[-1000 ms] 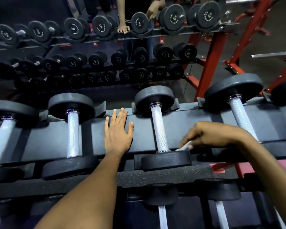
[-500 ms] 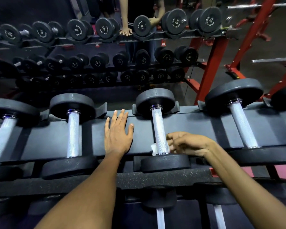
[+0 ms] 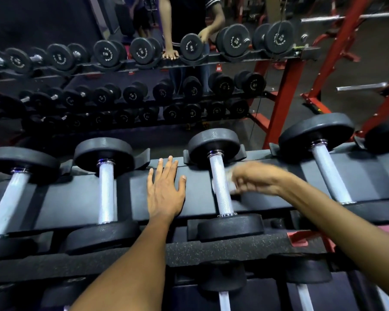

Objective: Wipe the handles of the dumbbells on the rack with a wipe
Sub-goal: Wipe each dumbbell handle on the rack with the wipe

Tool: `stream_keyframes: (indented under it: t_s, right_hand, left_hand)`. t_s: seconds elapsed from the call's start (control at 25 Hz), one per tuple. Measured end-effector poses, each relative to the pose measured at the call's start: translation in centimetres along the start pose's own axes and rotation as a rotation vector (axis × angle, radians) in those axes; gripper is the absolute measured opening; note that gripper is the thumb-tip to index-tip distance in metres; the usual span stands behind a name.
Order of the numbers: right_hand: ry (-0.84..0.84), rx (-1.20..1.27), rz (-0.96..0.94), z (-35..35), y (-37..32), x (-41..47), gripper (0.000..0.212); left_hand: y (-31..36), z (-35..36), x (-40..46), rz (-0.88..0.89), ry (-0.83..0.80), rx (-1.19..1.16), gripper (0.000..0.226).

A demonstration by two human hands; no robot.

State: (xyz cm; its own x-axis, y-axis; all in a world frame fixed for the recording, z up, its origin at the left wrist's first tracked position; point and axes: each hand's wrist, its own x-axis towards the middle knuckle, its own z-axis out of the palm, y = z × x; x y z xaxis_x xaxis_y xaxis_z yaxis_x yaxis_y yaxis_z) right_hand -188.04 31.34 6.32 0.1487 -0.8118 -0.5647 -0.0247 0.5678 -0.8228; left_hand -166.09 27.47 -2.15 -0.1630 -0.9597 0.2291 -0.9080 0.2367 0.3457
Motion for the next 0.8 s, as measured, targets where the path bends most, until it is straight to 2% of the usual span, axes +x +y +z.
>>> stream_keyframes:
  t_s: [0.08, 0.12, 0.2, 0.28, 0.32, 0.4, 0.44, 0.48, 0.56, 0.64, 0.68, 0.72, 0.8]
  right_hand:
    - [-0.114, -0.172, 0.116, -0.2, 1.4, -1.4, 0.016]
    - [-0.075, -0.179, 0.091, -0.4, 1.0, -1.0, 0.015]
    - [0.160, -0.031, -0.090, -0.5, -1.0, 0.7, 0.017]
    - [0.251, 0.104, -0.190, -0.3, -1.9, 1.5, 0.017]
    - [0.209, 0.092, -0.174, -0.4, -1.2, 1.0, 0.017]
    - [0.003, -0.105, -0.014, -0.5, 0.9, -1.2, 0.017]
    - [-0.049, -0.204, 0.030, -0.5, 1.5, -1.8, 0.018]
    - [-0.009, -0.250, 0.011, -0.5, 1.2, -1.6, 0.020]
    - [0.290, -0.189, -0.189, 0.0, -0.6, 0.2, 0.024]
    - [0.443, -0.172, -0.314, 0.9, -1.3, 1.0, 0.025]
    - [0.421, -0.266, -0.325, 0.9, -0.5, 0.5, 0.024]
    - [0.326, -0.371, -0.274, 0.8, 0.4, -0.5, 0.022]
    - [0.110, -0.497, -0.084, 0.6, 1.6, -2.9, 0.021]
  left_hand:
    - [0.1, 0.0, 0.2, -0.002, 0.005, 0.016, 0.056]
    - [0.1, 0.0, 0.3, -0.005, 0.006, 0.027, 0.057]
    - [0.1, 0.0, 0.3, -0.011, -0.006, 0.042, 0.058]
    - [0.1, -0.1, 0.1, -0.015, -0.012, 0.041, 0.059]
    - [0.1, -0.2, 0.1, -0.015, -0.016, 0.039, 0.059]
    - [0.0, -0.1, 0.2, -0.013, -0.016, 0.038, 0.058]
    - [0.0, 0.0, 0.3, -0.012, -0.012, 0.039, 0.058]
    - [0.0, 0.0, 0.4, -0.010, -0.011, 0.037, 0.058]
    - [0.1, -0.1, 0.4, -0.015, -0.019, 0.034, 0.058]
    - [0.1, -0.1, 0.2, -0.024, -0.019, 0.031, 0.058]
    - [0.1, -0.2, 0.2, -0.024, -0.018, 0.026, 0.058]
    - [0.1, -0.2, 0.2, -0.024, -0.018, 0.020, 0.058]
    - [0.1, -0.2, 0.3, -0.022, -0.017, 0.013, 0.057]
